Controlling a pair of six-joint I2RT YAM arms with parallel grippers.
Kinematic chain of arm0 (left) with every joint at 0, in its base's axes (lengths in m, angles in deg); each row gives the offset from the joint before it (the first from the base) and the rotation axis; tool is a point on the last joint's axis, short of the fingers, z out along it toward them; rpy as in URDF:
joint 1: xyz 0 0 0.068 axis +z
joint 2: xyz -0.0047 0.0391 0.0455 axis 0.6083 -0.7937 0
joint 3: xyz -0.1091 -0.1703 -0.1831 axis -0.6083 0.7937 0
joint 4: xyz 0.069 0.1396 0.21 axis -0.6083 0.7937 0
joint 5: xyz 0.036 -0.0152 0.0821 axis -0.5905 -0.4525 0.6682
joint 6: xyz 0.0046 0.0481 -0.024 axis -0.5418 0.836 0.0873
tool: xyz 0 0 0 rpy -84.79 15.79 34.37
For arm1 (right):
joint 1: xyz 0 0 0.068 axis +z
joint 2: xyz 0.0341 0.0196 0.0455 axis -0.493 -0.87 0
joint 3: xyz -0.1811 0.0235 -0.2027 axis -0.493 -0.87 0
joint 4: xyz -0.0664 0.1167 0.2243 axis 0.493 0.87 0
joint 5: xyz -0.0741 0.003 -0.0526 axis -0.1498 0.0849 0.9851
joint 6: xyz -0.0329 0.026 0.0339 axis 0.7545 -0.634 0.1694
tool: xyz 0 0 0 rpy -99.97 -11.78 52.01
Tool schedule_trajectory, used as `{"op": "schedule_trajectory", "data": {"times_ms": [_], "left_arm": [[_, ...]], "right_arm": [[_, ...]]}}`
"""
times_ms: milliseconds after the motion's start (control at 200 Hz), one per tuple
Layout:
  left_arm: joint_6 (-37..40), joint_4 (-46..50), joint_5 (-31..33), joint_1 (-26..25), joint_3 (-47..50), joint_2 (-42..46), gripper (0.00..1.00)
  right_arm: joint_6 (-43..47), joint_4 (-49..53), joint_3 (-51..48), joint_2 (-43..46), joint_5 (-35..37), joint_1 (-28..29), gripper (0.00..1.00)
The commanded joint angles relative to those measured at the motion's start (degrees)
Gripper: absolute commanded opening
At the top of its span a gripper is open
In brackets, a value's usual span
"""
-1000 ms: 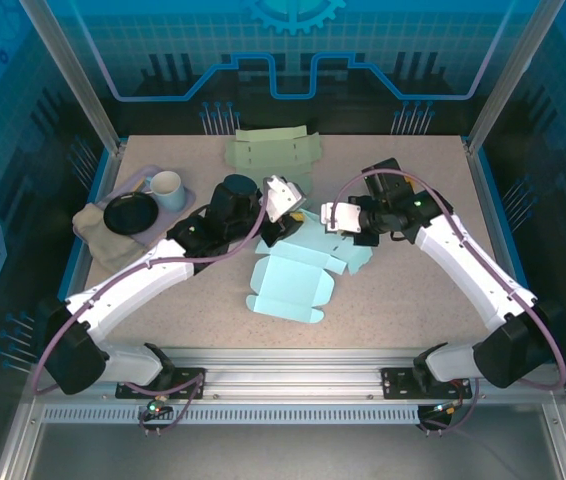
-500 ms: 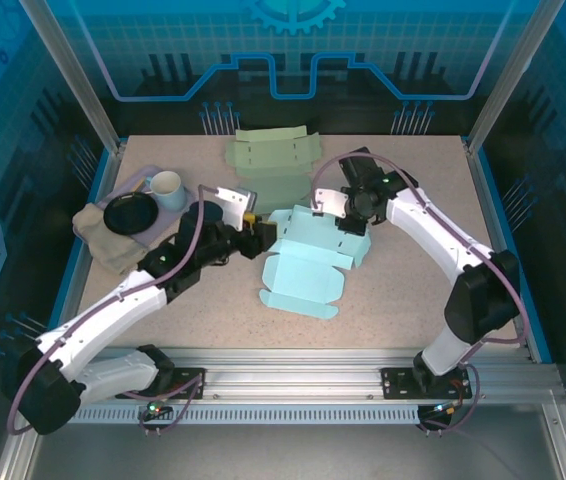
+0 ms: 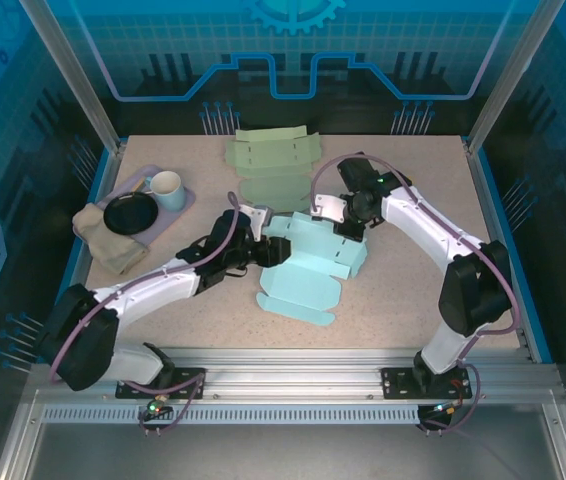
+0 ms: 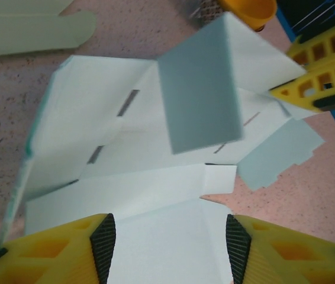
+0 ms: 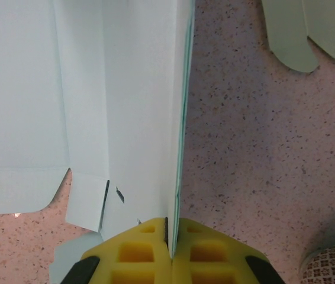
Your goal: Fold the paper box
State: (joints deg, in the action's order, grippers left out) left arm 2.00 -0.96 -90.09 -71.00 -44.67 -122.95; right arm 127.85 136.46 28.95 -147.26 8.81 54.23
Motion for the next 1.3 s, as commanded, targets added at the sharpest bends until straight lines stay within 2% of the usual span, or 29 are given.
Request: {"op": "schedule_trajectory", "data": {"times_ms": [0, 90, 200, 455, 685, 870, 1075, 1195, 1296], "left_arm": [[-0.5, -3.6, 3.5, 2.2, 0.2, -0.8, 0.58], [0.3, -4.2, 3.8, 4.1, 0.7, -2.8, 0.6], [-2.2, -6.4, 0.6, 6.6, 1.9, -5.8, 0.61], [-6.9, -10.8, -1.9, 6.8, 3.8, -9.4, 0.68], [-11.5, -12.6, -4.4, 6.0, 1.4, -10.9, 0.64], [-12.5, -9.8, -1.9, 3.1, -1.8, -11.1, 0.6], [-18.3, -13.0, -0.8, 0.7, -0.5, -11.6, 0.58], [-18.3, -11.7, 1.4, 0.9, -0.1, -11.7, 0.6], [-17.8, -11.5, 0.1, 2.5, 1.2, -9.2, 0.6]], "right_arm": [[0.6, 0.0, -1.0, 0.9, -2.8, -0.7, 0.0], [0.9, -0.4, -1.4, 1.2, -3.3, -0.7, 0.0], [1.0, -0.6, -1.5, 1.0, -3.4, -0.7, 0.0], [0.3, -1.3, -1.4, 0.9, -4.2, -1.3, 0.0], [-0.6, -1.4, -0.9, 0.3, -4.3, -1.2, 0.0], [-1.1, -2.6, -1.4, -0.2, -2.9, -0.5, 0.0], [-1.5, -5.0, -3.2, 0.0, -2.5, -0.5, 0.0], [-0.3, -8.1, -6.5, 1.0, -2.4, 0.1, 0.0], [1.2, -11.3, -9.6, 2.3, -0.3, 0.2, 0.0]]}}
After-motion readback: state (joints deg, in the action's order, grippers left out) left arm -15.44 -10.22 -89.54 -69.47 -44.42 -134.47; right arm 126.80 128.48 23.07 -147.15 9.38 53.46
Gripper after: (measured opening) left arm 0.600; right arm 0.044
